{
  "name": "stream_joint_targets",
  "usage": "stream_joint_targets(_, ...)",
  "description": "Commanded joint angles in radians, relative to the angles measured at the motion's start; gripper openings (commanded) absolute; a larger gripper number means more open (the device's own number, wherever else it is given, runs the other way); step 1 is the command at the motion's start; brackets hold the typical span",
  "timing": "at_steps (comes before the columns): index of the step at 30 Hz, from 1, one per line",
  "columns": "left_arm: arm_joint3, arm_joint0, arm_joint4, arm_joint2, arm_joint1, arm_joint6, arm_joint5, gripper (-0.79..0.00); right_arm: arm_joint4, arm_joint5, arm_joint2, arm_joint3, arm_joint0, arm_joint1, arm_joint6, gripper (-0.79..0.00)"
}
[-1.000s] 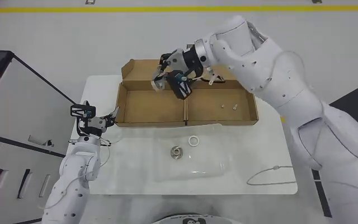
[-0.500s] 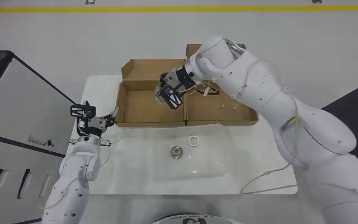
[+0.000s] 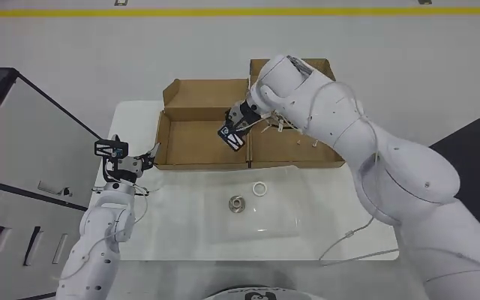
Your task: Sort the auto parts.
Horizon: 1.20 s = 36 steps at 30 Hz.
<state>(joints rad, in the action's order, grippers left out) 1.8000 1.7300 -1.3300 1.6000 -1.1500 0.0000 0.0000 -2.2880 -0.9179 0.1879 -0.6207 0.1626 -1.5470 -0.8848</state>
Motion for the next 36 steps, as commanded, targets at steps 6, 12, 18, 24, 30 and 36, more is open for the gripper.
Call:
stream_joint_targets(6, 0.0, 0.0, 0.0, 0.0, 0.0, 0.0, 0.0, 0.0, 0.016, 0.015, -0.011, 0.039, -0.003, -0.026, -0.032, -0.785)
stream_joint_targets(12, 0.0, 0.0, 0.0, 0.0, 0.0, 0.0, 0.0, 0.0, 0.031, 0.041, -0.005, 0.035, 0.02, -0.024, 0.001, -0.785)
stream_joint_targets(18, 0.0, 0.0, 0.0, 0.0, 0.0, 0.0, 0.0, 0.0, 0.024, 0.027, -0.016, 0.019, 0.033, -0.017, 0.016, -0.785)
stream_joint_targets(24, 0.0, 0.0, 0.0, 0.0, 0.0, 0.0, 0.0, 0.0, -0.042, -0.002, -0.018, 0.025, 0.04, -0.021, -0.013, -0.785)
stream_joint_targets(30, 0.0, 0.0, 0.0, 0.0, 0.0, 0.0, 0.0, 0.0, -0.086, 0.012, -0.018, 0.066, 0.048, -0.039, -0.029, -0.785)
stream_joint_targets(36, 0.0, 0.0, 0.0, 0.0, 0.0, 0.0, 0.0, 0.0, -0.138, 0.038, -0.018, 0.113, 0.025, -0.066, -0.055, -0.785)
